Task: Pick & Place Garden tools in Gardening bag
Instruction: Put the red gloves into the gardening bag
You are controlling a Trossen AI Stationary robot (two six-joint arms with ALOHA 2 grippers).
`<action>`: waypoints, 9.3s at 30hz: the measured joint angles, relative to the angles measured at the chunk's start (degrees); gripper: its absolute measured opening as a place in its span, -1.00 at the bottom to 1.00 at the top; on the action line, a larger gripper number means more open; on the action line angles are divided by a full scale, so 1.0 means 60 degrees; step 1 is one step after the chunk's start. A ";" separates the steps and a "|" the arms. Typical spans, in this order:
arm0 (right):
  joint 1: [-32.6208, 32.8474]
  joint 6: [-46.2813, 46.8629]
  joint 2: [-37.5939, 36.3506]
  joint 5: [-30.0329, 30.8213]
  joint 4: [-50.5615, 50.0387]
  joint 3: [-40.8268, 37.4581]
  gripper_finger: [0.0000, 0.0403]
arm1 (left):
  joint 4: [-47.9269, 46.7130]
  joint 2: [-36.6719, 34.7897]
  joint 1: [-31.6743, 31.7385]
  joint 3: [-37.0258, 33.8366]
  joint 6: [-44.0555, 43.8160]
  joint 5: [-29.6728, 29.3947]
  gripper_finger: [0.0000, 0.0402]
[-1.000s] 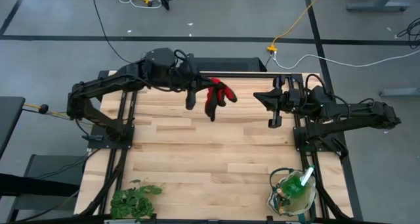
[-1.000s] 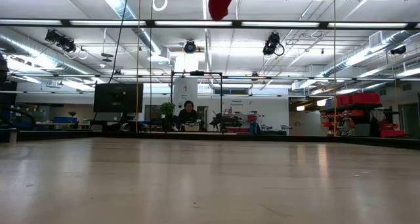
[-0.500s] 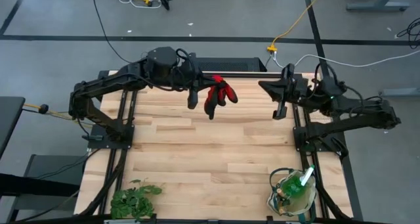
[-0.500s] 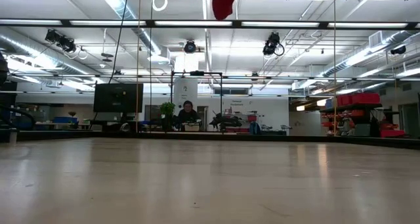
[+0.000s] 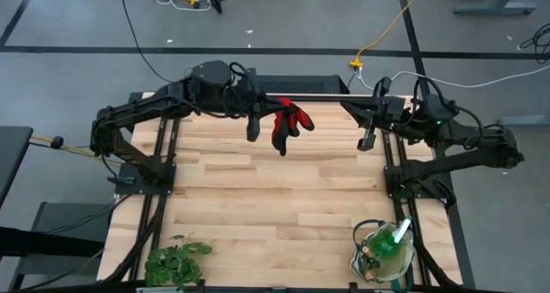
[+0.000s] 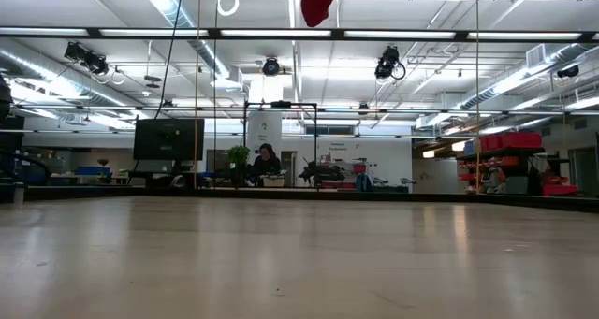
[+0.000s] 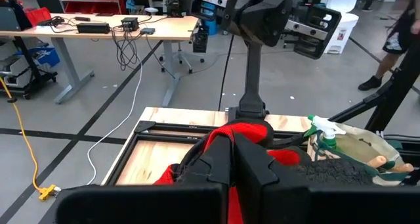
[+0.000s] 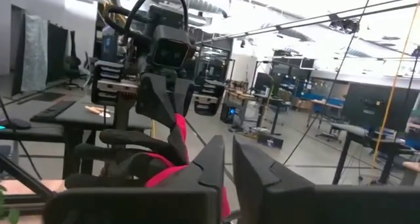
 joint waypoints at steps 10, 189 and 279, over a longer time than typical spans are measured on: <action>0.0004 0.0073 0.0018 -0.0194 -0.0373 0.0000 -0.34 | 0.0121 0.0000 0.0000 -0.0004 -0.0074 -0.0021 -0.96; 0.0835 -0.5963 0.2899 0.2072 0.1676 -0.0011 -0.99 | 0.0091 0.0036 0.0000 -0.0009 -0.0339 -0.0339 -0.48; 0.1702 0.2086 0.1055 -0.5142 -0.1262 -0.0011 -0.99 | -0.0051 0.0022 -0.0004 -0.0007 -0.1255 0.0428 -0.42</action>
